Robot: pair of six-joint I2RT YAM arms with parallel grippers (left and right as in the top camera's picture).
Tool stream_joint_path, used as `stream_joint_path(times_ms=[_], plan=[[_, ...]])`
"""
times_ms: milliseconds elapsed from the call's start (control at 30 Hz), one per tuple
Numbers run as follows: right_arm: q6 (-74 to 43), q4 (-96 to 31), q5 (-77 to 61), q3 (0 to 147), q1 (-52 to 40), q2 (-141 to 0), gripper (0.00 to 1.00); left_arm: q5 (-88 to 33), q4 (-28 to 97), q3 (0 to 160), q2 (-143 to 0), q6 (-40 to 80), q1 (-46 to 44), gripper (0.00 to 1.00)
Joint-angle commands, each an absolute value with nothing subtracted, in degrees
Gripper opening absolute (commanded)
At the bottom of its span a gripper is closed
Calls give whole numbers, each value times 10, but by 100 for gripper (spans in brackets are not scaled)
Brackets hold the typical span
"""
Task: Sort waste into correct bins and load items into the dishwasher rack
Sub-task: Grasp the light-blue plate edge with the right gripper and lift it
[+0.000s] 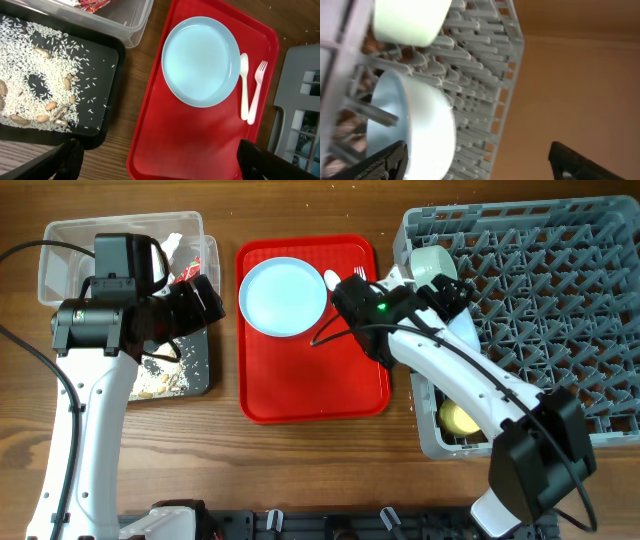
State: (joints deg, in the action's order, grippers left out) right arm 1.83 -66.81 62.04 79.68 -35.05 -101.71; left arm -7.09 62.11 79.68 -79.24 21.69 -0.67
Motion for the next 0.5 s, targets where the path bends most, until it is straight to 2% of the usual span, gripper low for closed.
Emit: stream_joint_path(times_ms=[0,67,267,300,400,467], plan=[[13,-665,469,852,-351,-974,100,-68,620,802,-795,212,-5,100],[14,-650,385,867,-351,-958,100,-68,620,802,-795,212,-5,100],[7,-516,-205,863,-351,-942,100,-68,620,802,-795,212,-5,100],[-41,-462,-222,851,-351,-945,81,-68,620,802,-795,212,-5,100],[-241,-373,-129,827,-351,-967,71,-68,620,802,-795,212,-5,100],[-333,-346,-64,827,-359,-1001,64,-68,620,802,-795,212,-5,100]])
